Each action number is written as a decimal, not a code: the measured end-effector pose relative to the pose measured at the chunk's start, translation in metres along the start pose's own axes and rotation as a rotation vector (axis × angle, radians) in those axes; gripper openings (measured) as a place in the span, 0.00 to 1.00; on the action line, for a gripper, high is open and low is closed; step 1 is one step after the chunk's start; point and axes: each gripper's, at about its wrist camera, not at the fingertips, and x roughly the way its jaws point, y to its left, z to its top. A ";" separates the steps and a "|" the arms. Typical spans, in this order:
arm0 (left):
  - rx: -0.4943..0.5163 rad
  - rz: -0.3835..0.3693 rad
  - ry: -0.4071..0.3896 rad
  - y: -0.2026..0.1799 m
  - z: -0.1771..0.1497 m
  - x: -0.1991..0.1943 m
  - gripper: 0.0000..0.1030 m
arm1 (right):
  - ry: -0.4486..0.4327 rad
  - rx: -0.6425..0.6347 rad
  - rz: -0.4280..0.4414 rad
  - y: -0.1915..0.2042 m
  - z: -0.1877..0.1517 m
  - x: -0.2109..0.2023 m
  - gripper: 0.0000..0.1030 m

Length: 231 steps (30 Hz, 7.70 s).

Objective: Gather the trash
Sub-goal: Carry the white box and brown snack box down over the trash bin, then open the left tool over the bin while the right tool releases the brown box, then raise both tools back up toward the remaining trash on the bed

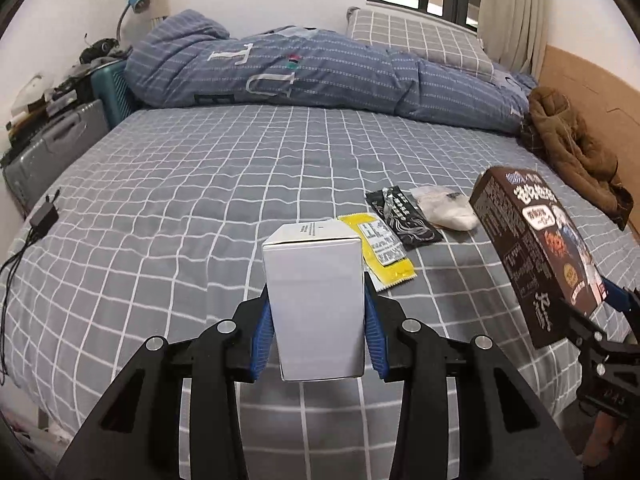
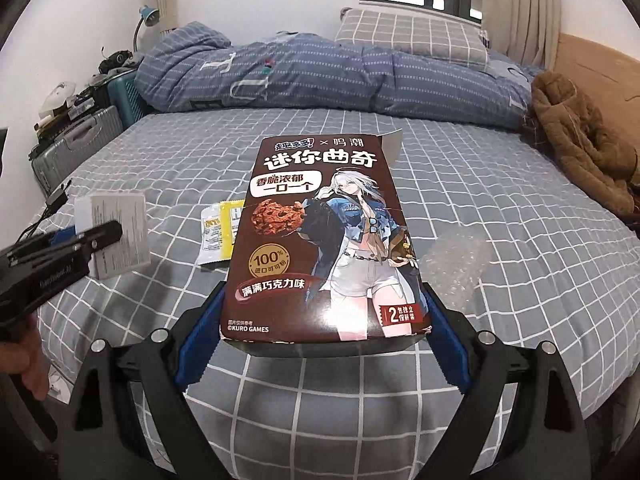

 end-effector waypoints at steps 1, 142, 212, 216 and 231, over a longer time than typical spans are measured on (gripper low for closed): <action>-0.002 -0.002 0.002 -0.001 -0.002 -0.003 0.37 | -0.003 0.002 -0.001 0.000 -0.001 -0.003 0.84; 0.002 -0.116 0.502 -0.056 -0.297 -0.034 0.37 | 0.442 0.138 -0.096 -0.033 -0.260 -0.056 0.93; -0.007 0.007 0.006 -0.051 -0.072 -0.058 0.94 | -0.041 0.128 -0.152 -0.072 -0.069 -0.066 0.92; -0.004 0.005 0.022 -0.051 -0.062 -0.040 0.94 | -0.040 0.119 -0.156 -0.075 -0.056 -0.050 0.92; 0.003 0.019 0.064 -0.056 -0.005 0.057 0.94 | 0.016 0.134 -0.166 -0.087 -0.007 0.027 0.92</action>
